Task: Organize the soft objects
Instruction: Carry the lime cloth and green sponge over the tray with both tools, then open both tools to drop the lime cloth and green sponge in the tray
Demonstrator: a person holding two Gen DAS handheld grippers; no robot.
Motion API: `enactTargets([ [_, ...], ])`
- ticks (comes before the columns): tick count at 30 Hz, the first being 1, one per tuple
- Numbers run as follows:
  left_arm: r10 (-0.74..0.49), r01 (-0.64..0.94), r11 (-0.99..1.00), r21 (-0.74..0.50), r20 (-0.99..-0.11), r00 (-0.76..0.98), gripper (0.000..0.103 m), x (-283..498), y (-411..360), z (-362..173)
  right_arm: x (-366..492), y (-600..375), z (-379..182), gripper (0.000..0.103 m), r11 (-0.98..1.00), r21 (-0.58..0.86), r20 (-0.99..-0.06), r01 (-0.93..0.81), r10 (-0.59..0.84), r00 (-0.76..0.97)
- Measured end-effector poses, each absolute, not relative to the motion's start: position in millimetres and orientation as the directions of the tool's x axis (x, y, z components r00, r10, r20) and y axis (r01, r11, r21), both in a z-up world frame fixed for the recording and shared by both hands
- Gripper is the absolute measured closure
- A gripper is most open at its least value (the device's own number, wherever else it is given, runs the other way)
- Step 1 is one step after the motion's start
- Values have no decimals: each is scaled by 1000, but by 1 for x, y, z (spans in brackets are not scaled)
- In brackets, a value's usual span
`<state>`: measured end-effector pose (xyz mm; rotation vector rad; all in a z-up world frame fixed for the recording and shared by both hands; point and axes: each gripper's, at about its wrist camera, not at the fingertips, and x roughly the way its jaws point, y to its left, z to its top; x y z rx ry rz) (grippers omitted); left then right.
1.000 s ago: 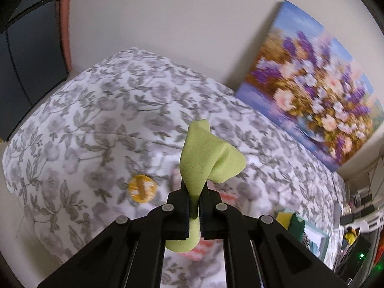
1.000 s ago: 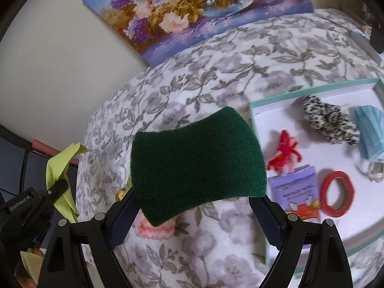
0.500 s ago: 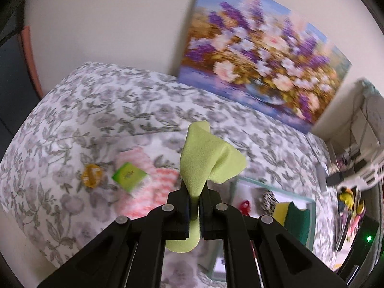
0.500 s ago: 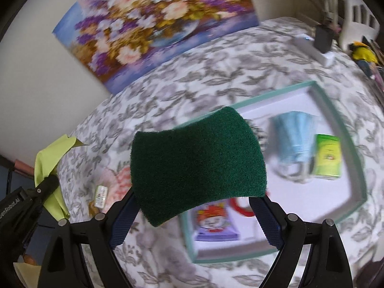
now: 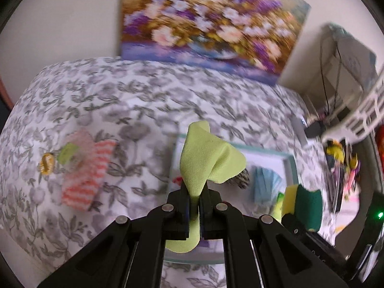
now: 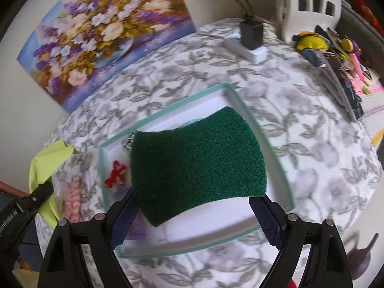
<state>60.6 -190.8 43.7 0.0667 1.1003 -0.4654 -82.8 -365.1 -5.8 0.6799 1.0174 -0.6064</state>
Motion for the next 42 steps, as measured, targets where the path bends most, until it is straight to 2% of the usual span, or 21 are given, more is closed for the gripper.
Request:
enactTargets([
  [6, -329, 479, 865, -152, -891, 312, 96, 41, -227, 25, -96, -377, -10, 12, 644, 203, -911, 738, -152, 383],
  [9, -308, 497, 856, -143, -913, 268, 96, 37, -240, 5, -95, -381, -23, 12, 641, 214, -923, 737, -114, 367],
  [13, -250, 498, 860, -114, -944, 215, 96, 36, -249, -25, -89, -382, -50, 12, 636, 239, -944, 734, -25, 329],
  [22, -173, 459, 883, -92, -975, 137, 96, 46, -247, -66, -82, -379, -78, 11, 649, 194, -969, 736, 8, 249],
  [27, -173, 461, 881, -103, -979, 111, 94, 47, -246, -70, -78, -374, -87, 11, 661, 173, -977, 730, 20, 213],
  [30, -182, 450, 884, -126, -980, 83, 83, 49, -244, -68, -77, -372, -86, 11, 671, 169, -977, 722, 19, 212],
  [33, -246, 420, 884, -208, -969, 38, 71, 54, -237, -62, -76, -371, -79, 10, 683, 158, -974, 713, -13, 228],
  [35, -244, 415, 888, -199, -968, 56, 53, 55, -233, -54, -77, -370, -75, 5, 689, 149, -972, 709, -28, 231],
  [37, -245, 415, 890, -189, -966, 87, 49, 57, -228, -44, -76, -368, -72, 1, 701, 144, -971, 698, -35, 235],
  [42, -277, 396, 892, -219, -956, 96, 48, 62, -216, -29, -68, -362, -64, 0, 734, 132, -968, 667, -50, 247],
])
